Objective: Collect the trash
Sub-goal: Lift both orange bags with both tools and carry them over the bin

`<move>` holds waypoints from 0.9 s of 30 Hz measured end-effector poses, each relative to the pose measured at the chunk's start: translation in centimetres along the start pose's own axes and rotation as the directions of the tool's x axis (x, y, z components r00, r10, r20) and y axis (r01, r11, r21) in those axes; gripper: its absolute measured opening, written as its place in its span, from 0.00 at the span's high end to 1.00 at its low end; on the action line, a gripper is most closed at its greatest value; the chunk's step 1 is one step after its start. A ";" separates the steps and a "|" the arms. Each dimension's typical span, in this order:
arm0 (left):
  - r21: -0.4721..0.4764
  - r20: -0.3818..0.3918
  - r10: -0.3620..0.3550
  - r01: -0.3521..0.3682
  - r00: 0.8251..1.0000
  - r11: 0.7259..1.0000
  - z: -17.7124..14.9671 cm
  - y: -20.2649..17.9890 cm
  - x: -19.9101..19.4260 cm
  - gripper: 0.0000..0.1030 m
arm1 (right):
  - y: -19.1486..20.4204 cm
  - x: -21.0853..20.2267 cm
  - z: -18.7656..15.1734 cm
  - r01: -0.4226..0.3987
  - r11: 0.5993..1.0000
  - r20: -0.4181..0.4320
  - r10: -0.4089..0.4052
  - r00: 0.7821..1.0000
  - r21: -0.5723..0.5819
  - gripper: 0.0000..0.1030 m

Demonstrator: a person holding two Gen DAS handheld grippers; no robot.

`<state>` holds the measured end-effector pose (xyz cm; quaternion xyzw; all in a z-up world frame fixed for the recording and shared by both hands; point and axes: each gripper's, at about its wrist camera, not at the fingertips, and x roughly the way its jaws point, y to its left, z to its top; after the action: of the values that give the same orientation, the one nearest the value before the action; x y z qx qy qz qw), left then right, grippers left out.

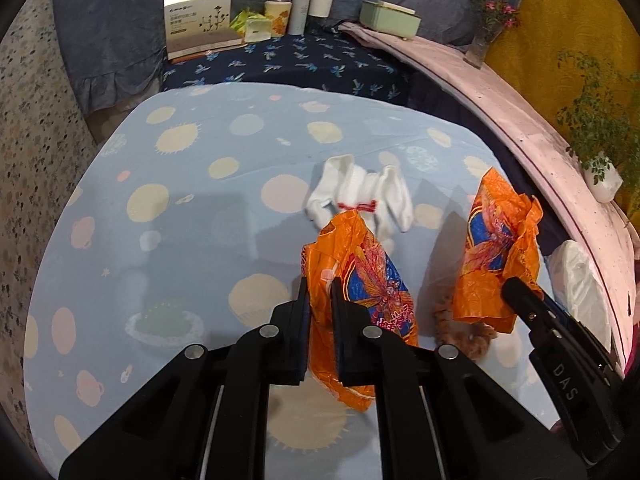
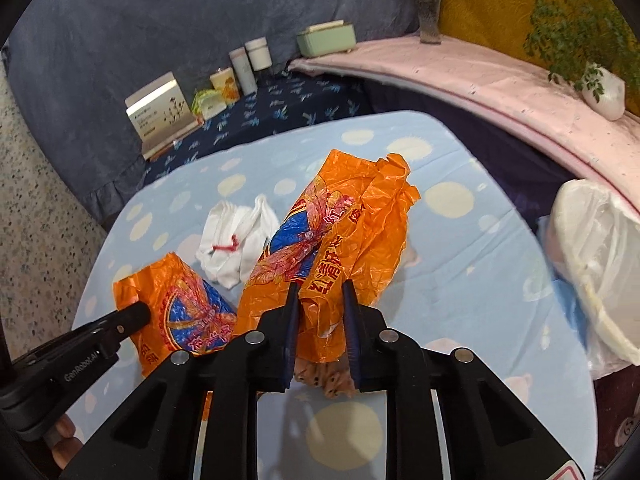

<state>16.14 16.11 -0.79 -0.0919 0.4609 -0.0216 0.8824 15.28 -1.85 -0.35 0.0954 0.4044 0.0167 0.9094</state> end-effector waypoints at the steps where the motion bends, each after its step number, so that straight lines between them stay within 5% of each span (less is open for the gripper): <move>1: 0.007 0.006 -0.006 0.006 1.000 1.000 0.1 -0.5 -0.3 0.91 | -0.3 -0.5 0.1 0.003 1.000 0.010 -0.003 1.000 0.004 0.81; 27: 0.239 0.045 -0.164 0.148 0.985 0.960 -0.3 -15.6 -4.1 0.91 | -11.9 -9.1 0.6 0.099 0.977 0.156 -0.129 0.979 0.187 0.81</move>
<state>14.25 1.20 5.18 -0.0235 0.4176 -0.1426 0.8971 9.02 -14.55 4.46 0.1539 0.3313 -0.0798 0.9275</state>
